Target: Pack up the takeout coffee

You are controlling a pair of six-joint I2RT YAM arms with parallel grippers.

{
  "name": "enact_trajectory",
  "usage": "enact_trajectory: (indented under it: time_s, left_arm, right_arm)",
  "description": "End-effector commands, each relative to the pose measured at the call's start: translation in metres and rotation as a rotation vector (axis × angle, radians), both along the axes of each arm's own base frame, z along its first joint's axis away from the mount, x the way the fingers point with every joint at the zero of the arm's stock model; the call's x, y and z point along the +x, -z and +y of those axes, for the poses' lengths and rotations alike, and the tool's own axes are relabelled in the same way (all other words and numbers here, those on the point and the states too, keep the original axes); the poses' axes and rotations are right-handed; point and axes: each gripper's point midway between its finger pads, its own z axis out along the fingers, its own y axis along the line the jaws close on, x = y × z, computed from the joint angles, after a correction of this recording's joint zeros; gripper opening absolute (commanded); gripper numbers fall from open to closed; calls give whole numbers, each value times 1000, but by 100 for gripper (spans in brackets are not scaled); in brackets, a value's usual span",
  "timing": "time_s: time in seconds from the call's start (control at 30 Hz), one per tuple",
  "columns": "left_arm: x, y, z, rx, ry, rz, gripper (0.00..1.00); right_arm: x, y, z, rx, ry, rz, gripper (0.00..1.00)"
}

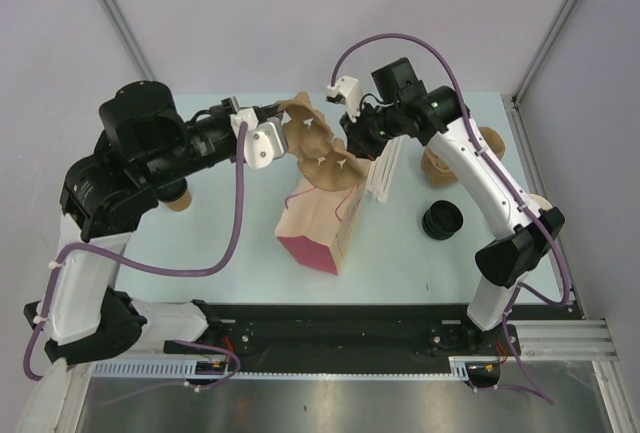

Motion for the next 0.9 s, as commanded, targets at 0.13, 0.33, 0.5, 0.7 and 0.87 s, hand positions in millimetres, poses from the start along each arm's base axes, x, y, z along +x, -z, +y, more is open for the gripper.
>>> enact_trajectory:
  time_s: [0.13, 0.33, 0.5, 0.7, 0.87]
  left_arm:
    - [-3, -29, 8, -26, -53, -107, 0]
    - [-8, -43, 5, -55, -35, -102, 0]
    - [-7, -39, 3, -39, -41, -98, 0]
    - [1, -11, 4, 45, -72, -96, 0]
    - [10, 17, 17, 146, -138, -112, 0]
  right_arm:
    - [-5, -18, 12, 44, -24, -26, 0]
    - [0, -14, 14, 31, -9, -26, 0]
    - [2, -13, 16, 30, 1, -19, 0]
    - [-3, -18, 17, 46, -28, -25, 0]
    - [-10, -22, 21, 48, -74, -51, 0]
